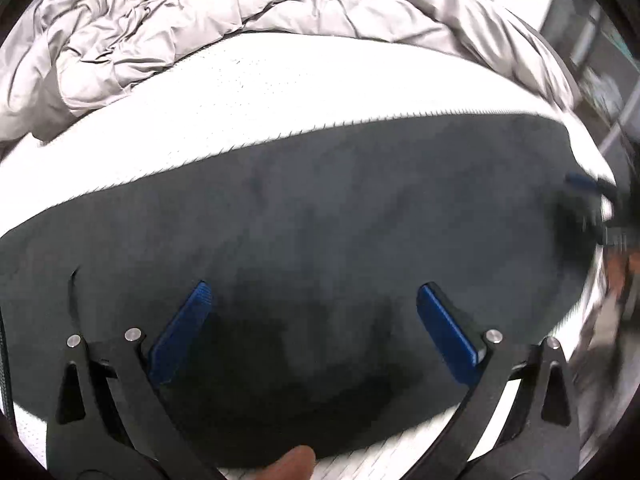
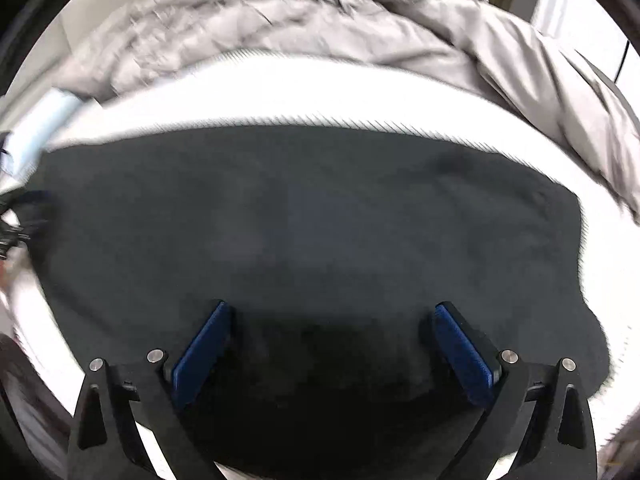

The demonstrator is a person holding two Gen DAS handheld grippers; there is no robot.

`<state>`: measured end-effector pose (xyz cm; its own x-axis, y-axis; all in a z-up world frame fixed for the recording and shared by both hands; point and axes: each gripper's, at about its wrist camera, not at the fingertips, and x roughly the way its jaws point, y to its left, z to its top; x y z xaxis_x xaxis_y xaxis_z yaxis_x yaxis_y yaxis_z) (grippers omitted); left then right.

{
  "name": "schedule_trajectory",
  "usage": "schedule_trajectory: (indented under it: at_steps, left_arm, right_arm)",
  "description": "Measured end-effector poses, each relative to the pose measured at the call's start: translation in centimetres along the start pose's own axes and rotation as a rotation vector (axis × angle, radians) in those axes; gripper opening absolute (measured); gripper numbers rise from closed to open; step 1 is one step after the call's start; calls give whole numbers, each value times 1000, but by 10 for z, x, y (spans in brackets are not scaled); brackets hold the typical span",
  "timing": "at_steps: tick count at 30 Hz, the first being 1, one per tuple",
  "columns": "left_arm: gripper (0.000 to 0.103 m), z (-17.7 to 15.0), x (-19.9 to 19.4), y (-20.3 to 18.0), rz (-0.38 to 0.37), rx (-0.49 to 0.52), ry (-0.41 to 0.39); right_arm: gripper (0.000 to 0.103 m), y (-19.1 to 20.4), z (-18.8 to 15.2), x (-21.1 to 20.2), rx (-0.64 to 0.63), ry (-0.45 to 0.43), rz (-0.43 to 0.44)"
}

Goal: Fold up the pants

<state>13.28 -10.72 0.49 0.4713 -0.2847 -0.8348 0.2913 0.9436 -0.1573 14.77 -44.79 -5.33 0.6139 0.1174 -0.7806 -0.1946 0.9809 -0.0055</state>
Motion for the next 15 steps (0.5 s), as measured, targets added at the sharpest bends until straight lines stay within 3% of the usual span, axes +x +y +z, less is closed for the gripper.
schedule_trajectory:
  at_steps: [2, 4, 6, 9, 11, 12, 15]
  left_arm:
    - [102, 26, 24, -11, -29, -27, -3]
    - [102, 51, 60, -26, -16, -22, 49]
    - [103, 59, 86, -28, 68, 19, 90]
    - [103, 51, 78, -23, 92, 53, 78]
    - [103, 43, 69, -2, 216, 51, 59]
    - [103, 39, 66, 12, 237, 31, 52]
    - [103, 16, 49, 57, 197, -65, 29]
  right_arm:
    - [103, 35, 20, 16, -40, 11, 0]
    - [102, 58, 33, 34, -115, 31, -27]
    - [102, 64, 43, 56, -158, 64, -67]
    - [102, 64, 38, 68, -173, 85, -122]
    - [102, 29, 28, 62, -104, 87, -136]
    - [102, 8, 21, 57, -67, 83, -163]
    - [103, -22, 7, 45, 23, 81, -177]
